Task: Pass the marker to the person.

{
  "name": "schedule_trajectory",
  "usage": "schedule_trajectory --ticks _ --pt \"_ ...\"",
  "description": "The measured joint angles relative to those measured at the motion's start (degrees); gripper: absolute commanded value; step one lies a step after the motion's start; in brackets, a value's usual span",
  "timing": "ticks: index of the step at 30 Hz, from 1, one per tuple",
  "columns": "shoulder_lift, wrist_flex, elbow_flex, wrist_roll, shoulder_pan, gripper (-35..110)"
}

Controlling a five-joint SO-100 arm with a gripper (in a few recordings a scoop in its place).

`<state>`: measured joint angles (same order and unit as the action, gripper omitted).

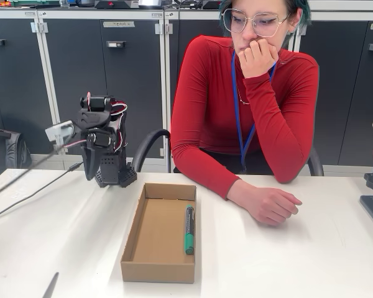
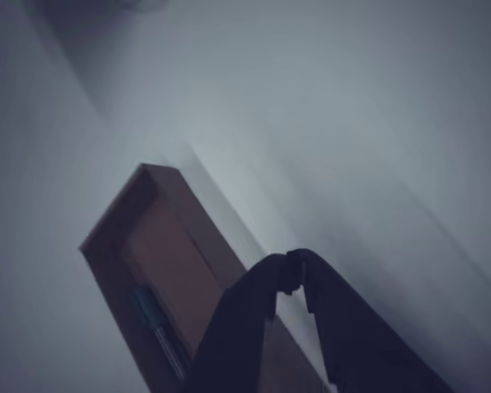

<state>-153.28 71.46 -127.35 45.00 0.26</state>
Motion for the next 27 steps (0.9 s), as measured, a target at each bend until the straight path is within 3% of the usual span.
schedule_trajectory --ticks 6,12,21,27 --pt "16.17 -3.69 24.52 -12.48 -0.09 -5" --pt "27.07 -7.65 35.95 -15.03 -6.06 -5" --pt "35.77 -3.96 36.65 -0.35 -24.79 -5" --pt "36.04 -2.64 28.56 8.44 -34.01 -5"
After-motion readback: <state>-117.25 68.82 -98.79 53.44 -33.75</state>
